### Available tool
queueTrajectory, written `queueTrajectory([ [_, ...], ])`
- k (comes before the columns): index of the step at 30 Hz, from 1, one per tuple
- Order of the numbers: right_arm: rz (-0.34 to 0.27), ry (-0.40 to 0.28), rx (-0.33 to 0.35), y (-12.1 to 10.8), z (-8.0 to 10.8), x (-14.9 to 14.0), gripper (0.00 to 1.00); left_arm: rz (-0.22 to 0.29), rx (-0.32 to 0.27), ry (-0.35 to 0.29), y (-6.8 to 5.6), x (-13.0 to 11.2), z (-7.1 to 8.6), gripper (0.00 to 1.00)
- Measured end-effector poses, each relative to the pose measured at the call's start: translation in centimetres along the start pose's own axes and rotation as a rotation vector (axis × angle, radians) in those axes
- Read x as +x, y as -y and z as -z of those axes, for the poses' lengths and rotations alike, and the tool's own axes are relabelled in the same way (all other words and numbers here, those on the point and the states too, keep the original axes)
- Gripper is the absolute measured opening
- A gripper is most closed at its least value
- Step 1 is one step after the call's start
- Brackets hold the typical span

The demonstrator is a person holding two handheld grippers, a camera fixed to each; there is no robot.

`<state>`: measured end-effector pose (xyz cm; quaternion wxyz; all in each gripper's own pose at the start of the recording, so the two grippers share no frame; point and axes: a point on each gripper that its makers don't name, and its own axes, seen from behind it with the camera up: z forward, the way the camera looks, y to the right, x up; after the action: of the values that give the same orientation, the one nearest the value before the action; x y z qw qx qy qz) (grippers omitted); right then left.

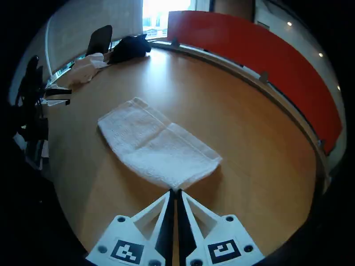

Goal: Fold towel

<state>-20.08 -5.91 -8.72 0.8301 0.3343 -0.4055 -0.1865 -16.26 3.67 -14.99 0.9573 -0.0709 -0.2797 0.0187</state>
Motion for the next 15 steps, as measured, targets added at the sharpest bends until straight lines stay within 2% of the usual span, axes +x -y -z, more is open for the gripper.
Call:
queueTrajectory([
  [6,0.012,-0.02,0.005,0.1,0.1,1.3,0.03,0.002,-0.003,0.003,-0.1,-0.2,0.0,0.96],
  [15,0.078,-0.07,0.029,1.1,0.3,5.6,0.03,0.011,-0.001,-0.003,-0.3,-0.2,0.2,0.96],
])
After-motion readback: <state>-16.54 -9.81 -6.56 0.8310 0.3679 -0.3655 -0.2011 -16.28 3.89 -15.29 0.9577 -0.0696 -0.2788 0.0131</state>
